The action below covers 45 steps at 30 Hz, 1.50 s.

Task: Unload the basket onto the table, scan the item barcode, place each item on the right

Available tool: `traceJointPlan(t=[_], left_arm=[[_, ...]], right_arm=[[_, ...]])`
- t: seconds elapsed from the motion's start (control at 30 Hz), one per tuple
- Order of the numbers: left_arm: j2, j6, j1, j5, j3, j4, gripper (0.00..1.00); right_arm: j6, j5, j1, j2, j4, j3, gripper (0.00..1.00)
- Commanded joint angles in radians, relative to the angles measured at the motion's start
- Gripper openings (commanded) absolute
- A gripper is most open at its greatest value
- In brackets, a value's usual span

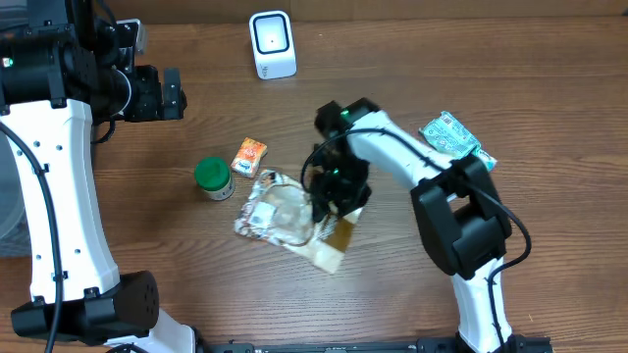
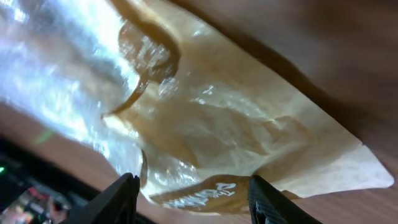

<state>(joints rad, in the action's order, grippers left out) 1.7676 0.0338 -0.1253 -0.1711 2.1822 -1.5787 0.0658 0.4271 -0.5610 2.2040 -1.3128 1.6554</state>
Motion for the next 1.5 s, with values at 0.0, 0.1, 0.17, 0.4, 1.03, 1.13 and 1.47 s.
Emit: traceJointPlan(t=[0.0,0.1,0.17,0.4,1.03,1.13,1.47], left_arm=[[0.0,0.019,0.0,0.002,0.005,0.002,1.0],[0.0,0.019,0.0,0.002,0.004,0.002,1.0],[0.0,0.019,0.0,0.002,0.005,0.002,1.0],[0.0,0.018,0.0,-0.005,0.005,0.053,0.99],[-0.124,-0.239,0.031,-0.055,0.026,0.058,0.04],[-0.198,-0.289,0.105,0.034,0.015,0.003,0.05],[-0.286,-0.578,0.495,0.122,-0.422,0.112,0.05]], right_arm=[[-0.018,0.04,0.004,-0.031,-0.002,0.064,0.55],[-0.019,-0.032,0.039,-0.055,-0.014,0.12,0.59],[-0.045,-0.078,0.076,-0.073,-0.016,0.153,0.61],[-0.064,-0.079,0.151,-0.076,-0.024,0.16,0.62],[-0.094,-0.074,0.341,-0.168,-0.065,0.16,0.59],[-0.094,-0.074,0.36,-0.18,-0.06,0.16,0.61],[-0.098,-0.074,0.358,-0.18,-0.043,0.158,0.67]])
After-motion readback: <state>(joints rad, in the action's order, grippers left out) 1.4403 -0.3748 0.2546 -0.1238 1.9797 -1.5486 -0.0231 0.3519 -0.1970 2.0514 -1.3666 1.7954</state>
